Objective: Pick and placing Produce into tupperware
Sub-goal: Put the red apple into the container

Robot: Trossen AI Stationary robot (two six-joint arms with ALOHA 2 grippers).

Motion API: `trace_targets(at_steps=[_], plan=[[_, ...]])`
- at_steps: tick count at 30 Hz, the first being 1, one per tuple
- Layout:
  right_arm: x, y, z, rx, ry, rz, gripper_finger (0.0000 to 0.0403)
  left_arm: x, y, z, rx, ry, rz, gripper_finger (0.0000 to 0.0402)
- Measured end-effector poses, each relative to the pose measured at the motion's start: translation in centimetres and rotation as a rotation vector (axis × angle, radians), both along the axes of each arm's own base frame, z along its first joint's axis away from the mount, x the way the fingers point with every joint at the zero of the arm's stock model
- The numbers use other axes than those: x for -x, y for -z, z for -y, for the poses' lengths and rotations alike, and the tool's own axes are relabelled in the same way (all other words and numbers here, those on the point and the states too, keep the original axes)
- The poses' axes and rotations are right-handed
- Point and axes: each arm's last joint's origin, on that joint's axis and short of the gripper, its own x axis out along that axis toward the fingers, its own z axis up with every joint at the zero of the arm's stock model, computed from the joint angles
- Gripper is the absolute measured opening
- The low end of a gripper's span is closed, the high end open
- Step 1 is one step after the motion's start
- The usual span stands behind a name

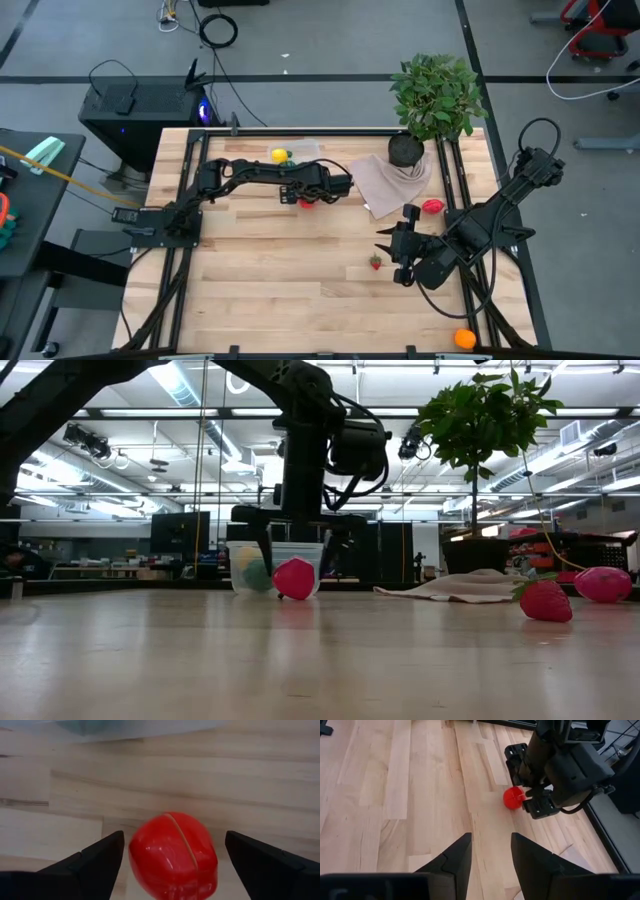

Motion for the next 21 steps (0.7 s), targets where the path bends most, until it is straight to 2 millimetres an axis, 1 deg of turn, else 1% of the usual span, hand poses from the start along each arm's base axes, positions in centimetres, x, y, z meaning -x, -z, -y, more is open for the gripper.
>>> trace_targets(at_steps=[13,21], plan=[[0.00,0.00,0.00,0.000,0.000,0.000,0.0144,-0.05,0.00,0.28,0.000,0.003,0.001,0.0290],[0.00,0.00,0.00,0.000,0.000,0.001,0.0144,-0.10,-0.01,0.62,-0.004,0.011,0.001,0.0267]])
